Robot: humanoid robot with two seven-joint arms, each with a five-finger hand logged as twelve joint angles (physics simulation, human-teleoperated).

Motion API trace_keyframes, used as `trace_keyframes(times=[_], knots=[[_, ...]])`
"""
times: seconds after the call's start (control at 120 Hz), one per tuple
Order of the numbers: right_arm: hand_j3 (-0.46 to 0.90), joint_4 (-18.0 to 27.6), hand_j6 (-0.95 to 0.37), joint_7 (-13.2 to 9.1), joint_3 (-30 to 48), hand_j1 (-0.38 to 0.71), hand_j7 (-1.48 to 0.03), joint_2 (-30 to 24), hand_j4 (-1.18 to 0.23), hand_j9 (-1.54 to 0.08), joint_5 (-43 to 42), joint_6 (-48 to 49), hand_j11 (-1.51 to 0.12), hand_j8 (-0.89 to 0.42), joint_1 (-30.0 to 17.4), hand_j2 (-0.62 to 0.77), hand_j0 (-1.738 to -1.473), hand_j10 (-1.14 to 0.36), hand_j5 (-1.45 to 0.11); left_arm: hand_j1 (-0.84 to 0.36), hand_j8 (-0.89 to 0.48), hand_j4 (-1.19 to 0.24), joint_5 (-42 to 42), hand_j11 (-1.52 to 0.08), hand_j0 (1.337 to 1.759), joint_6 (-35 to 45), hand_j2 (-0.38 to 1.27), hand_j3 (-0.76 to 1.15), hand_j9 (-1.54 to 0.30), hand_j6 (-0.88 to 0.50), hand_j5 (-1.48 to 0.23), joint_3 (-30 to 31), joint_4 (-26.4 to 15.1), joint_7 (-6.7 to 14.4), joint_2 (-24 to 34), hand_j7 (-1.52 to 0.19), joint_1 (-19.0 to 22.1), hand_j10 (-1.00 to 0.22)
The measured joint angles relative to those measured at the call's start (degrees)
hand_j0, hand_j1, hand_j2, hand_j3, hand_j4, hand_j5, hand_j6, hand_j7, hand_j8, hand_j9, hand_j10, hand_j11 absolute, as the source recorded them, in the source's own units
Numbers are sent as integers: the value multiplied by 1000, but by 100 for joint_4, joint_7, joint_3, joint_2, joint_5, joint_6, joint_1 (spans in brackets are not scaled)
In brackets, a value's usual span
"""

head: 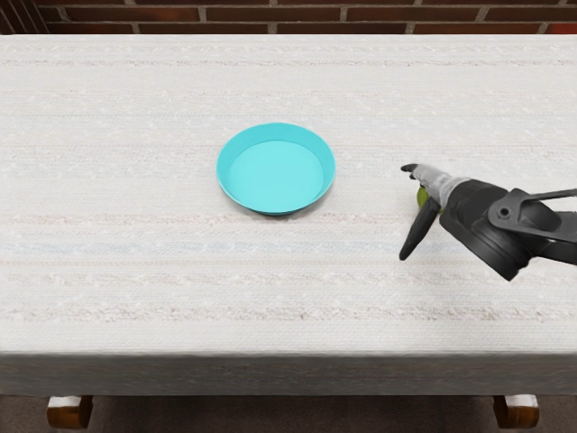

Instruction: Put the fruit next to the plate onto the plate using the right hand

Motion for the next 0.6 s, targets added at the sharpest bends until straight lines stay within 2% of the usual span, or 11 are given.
trace_keyframes(times=[0.1,0.192,0.408,0.6], knots=[[0,-19,-41,0,-231,-297,-57,42,-42,-59,35,6,-56,-44,128,-8,-1658,35,-59,57,-244,-244,0,-316,1658,0,49,0,-316,-244,-316,0,0,0,0,-316,0,-244],[0,-25,-38,1,-319,-296,-57,-16,-36,-64,63,4,-56,-95,265,-8,-1658,-118,-65,57,-244,-244,0,-316,1658,0,49,0,-316,-244,-316,0,0,0,0,-316,0,-244],[0,12,-43,-1,-450,-297,-57,-149,-42,-59,204,-18,-56,-62,729,-8,-1658,-70,-60,58,-244,-244,0,-316,1658,0,49,0,-316,-244,-316,0,0,0,0,-316,0,-243],[0,-613,-44,-1,-796,-297,-56,-68,-43,-58,221,-21,-56,-52,551,-8,-1658,-54,-58,57,-244,-244,0,-316,1658,0,49,0,-316,-244,-316,0,0,0,0,-316,0,-244]])
